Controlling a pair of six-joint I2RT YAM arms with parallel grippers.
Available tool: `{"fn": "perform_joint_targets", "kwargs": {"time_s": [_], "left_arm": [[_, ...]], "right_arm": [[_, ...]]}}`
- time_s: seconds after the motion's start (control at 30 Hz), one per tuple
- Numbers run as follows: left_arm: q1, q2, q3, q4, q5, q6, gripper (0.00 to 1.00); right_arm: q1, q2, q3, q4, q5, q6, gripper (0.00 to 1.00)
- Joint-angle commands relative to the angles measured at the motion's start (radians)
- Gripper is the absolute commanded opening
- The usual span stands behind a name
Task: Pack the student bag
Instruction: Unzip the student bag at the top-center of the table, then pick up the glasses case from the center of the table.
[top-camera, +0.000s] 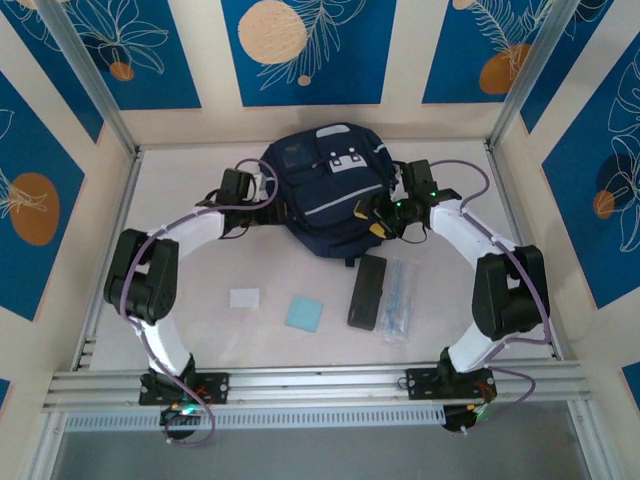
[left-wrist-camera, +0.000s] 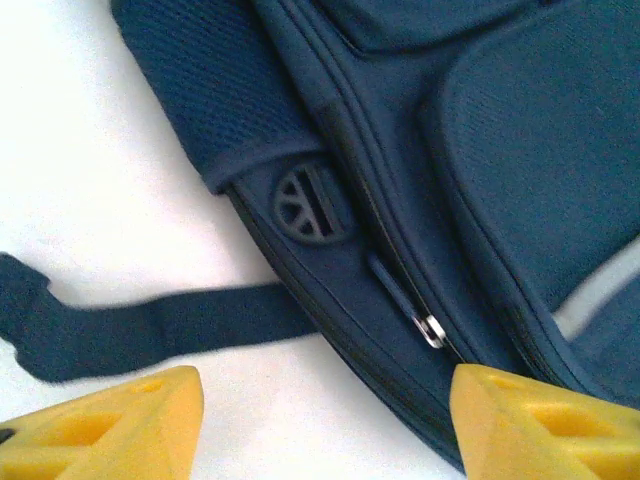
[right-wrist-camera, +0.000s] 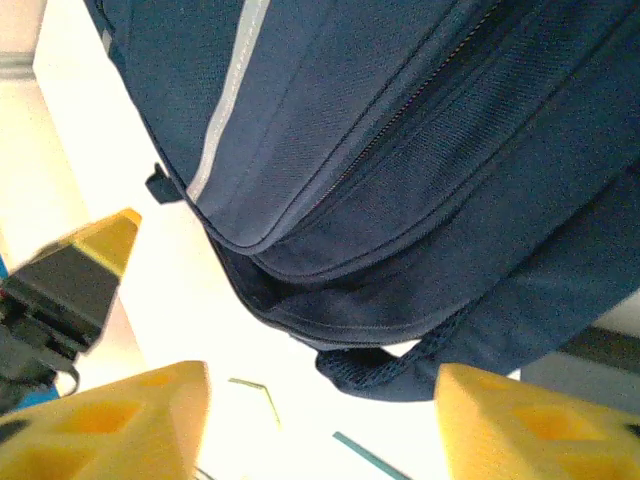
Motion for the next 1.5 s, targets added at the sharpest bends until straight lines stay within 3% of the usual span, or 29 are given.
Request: {"fn": "perform_joint_targets", "kwargs": {"time_s": [0.0,0.1,0.27,0.47,0.57,0.7,0.87,1.13,1.27,1.47], "left_arm": [[-0.040,-0.058,-0.031,-0.070,0.026,-0.026,0.86],[-0.080,-0.075,-0.044,-0.086,0.011,-0.020,1.00],[-0.129,-0.075,-0.043,-0.083,-0.022,-0.008,1.00],[-0.135,-0.113,-0.081,-0.055,-0.026,-0.038,1.00],[-0.135,-0.155,-0.111,-0.043,-0.031,-0.041,1.00],[-0.135,-0.189,-0.111,-0.056,-0.034,-0.037,1.00],[-0.135,-0.175,-0.059,-0.087,-0.040,-0.022,1.00],[-0.161,-0.101,0.061,-0.103,-0.085,0.124,0.96],[-0.174,-0.042,0.163,-0.132,-0.058,0.246,0.90],[-0.229,0.077,0.334,-0.221,-0.049,0.435,0.82]], "right_arm": [[0.045,-0.029,0.029,-0.238,0.116,-0.106,0.97],[0.103,-0.044,0.011,-0.347,0.209,-0.122,0.99],[0.253,-0.088,-0.053,-0.466,0.383,-0.061,0.99],[0.395,-0.076,-0.148,-0.421,0.484,0.072,0.99],[0.408,-0.043,-0.193,-0.360,0.482,0.115,0.99],[0.407,-0.008,-0.239,-0.254,0.449,0.132,1.00],[0.412,0.051,-0.206,-0.224,0.431,0.116,0.94],[0.376,0.022,-0.242,-0.185,0.373,0.082,0.52],[0.317,-0.071,-0.220,-0.222,0.294,0.017,0.46],[0.135,-0.154,-0.139,-0.307,0.153,-0.120,0.42]]}}
